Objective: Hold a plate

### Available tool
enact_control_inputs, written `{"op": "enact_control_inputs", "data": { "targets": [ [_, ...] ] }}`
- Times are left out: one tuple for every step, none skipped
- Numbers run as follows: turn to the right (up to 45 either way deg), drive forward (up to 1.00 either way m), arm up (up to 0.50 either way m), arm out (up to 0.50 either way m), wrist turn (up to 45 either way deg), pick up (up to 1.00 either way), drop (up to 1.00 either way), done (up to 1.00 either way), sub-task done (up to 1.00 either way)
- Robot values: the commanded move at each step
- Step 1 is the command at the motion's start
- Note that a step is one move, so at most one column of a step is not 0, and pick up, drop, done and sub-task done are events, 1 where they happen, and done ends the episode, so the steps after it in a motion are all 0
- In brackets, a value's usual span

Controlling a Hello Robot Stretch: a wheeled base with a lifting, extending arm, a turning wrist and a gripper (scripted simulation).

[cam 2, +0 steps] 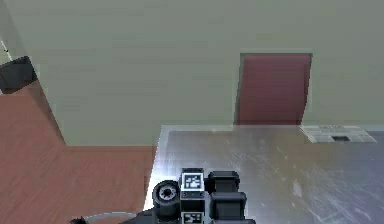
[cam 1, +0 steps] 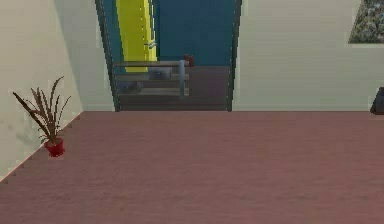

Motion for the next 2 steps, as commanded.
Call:
{"op": "enact_control_inputs", "data": {
  "targets": [
    [0.0,0.0,0.0,0.0,45.0,0.0,0.0,0.0,0.0],
    [0.0,0.0,0.0,0.0,36.0,0.0,0.0,0.0,0.0]
  ]
}}
